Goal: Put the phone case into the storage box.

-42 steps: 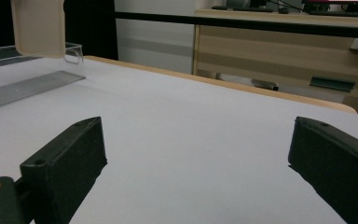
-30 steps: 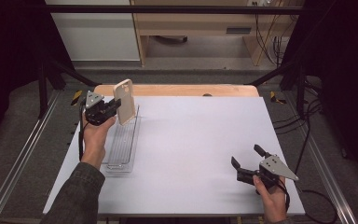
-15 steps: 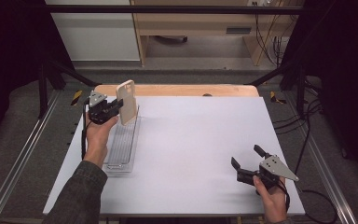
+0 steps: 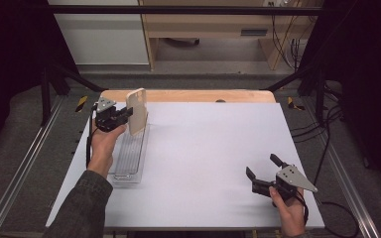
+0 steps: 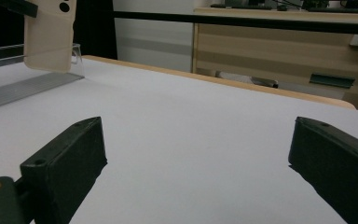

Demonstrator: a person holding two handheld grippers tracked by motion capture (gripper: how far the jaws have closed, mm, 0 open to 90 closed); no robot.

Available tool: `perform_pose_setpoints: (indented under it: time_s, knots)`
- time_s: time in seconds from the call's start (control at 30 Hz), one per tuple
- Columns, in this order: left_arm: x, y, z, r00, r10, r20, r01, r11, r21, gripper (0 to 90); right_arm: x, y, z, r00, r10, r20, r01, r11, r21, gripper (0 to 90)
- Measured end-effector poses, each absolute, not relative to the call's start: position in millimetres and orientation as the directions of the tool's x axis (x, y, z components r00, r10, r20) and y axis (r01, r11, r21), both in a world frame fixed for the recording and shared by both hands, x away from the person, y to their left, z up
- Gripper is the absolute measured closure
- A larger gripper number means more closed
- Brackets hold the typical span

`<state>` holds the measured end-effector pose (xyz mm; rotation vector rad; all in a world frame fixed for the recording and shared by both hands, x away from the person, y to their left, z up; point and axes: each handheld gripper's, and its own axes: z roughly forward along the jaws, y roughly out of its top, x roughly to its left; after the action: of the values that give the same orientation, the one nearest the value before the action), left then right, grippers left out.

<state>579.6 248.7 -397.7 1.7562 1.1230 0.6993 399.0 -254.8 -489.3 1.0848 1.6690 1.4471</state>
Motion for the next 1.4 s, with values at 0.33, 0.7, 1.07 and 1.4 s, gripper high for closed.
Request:
perform_pose_setpoints:
  time_s: [0.33, 0.7, 1.07, 1.4]
  knots:
    - [583.8, 244.4, -400.9, 0.418, 0.908, -0.023, 0.400, -0.161, 0.902, 80.0, 399.5, -255.8, -489.6, -0.429, 0.903, 0.038, 0.163, 0.036, 0.986, 3.8]
    - [586.2, 244.8, -402.8, 0.412, 0.911, -0.025, 0.409, -0.160, 0.898, 79.9, 399.3, -256.0, -489.4, -0.430, 0.902, 0.037, 0.162, 0.037, 0.986, 3.8]
    - [589.9, 242.9, -401.2, 0.414, 0.910, -0.013, 0.409, -0.174, 0.896, 79.9, 399.5, -255.7, -489.6, -0.431, 0.902, 0.034, 0.160, 0.039, 0.986, 3.7]
    - [590.1, 240.5, -400.5, 0.420, 0.908, 0.006, 0.405, -0.193, 0.894, 79.9, 399.4, -255.0, -489.6, -0.429, 0.902, 0.034, 0.163, 0.040, 0.986, 3.7]
